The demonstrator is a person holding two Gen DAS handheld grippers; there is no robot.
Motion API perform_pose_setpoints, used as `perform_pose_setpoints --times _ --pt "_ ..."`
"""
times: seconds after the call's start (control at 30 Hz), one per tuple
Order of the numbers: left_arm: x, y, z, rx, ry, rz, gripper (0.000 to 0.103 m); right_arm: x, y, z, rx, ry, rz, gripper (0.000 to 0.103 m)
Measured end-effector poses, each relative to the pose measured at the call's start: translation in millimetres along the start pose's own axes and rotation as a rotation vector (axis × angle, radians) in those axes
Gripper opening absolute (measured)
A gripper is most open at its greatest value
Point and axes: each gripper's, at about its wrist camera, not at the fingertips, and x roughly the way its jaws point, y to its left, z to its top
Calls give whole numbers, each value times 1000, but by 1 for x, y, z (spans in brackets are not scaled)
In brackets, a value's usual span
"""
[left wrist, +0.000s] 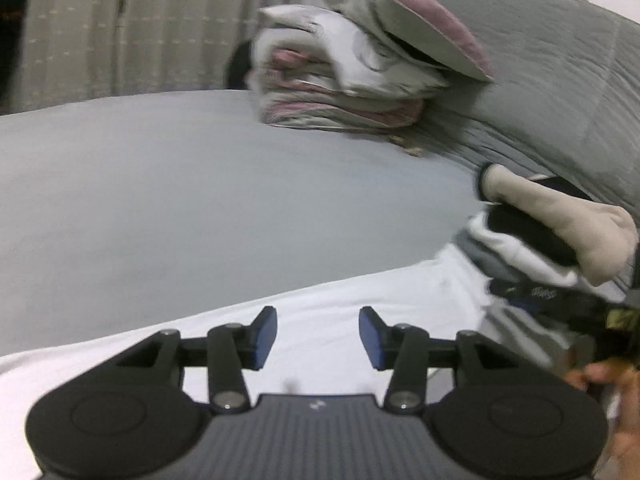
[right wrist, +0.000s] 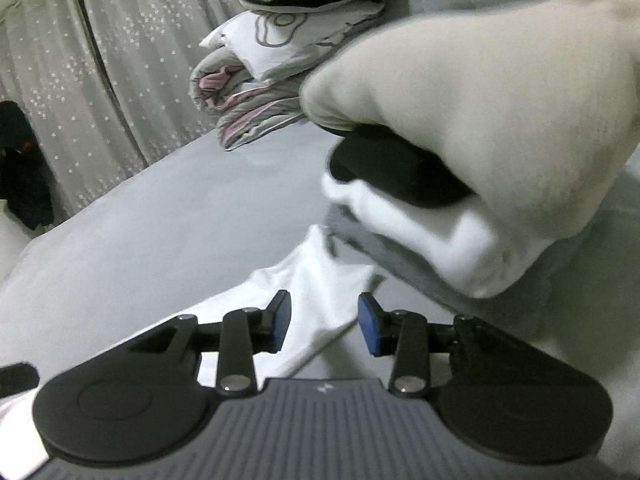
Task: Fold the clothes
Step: 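Open both grippers and move the left gripper to the garment edge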
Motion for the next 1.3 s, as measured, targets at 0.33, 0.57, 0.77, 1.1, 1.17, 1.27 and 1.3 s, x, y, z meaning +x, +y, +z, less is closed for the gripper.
perform_pose_setpoints --times 0.33,0.57,0.77,1.1,1.17,1.27,1.3 --pt "-80 96 -20 -180 -65 142 49 -32 76 8 -83 31 62 45" --pt "-109 154 -44 -212 -75 260 52 -42 135 5 -134 62 97 47" --pt "-111 204 -64 -197 -43 449 52 -39 185 -12 -169 166 160 47" --pt "-101 258 -80 -277 7 564 49 -27 262 -65 -357 274 219 47" --pt "-99 266 -83 -295 12 554 32 -23 271 -75 -390 289 231 47" --pt "-97 264 -87 -282 -7 541 22 -18 284 -90 -443 309 248 47" --pt "-98 263 -89 -274 -16 549 22 -17 288 -95 -469 309 250 47"
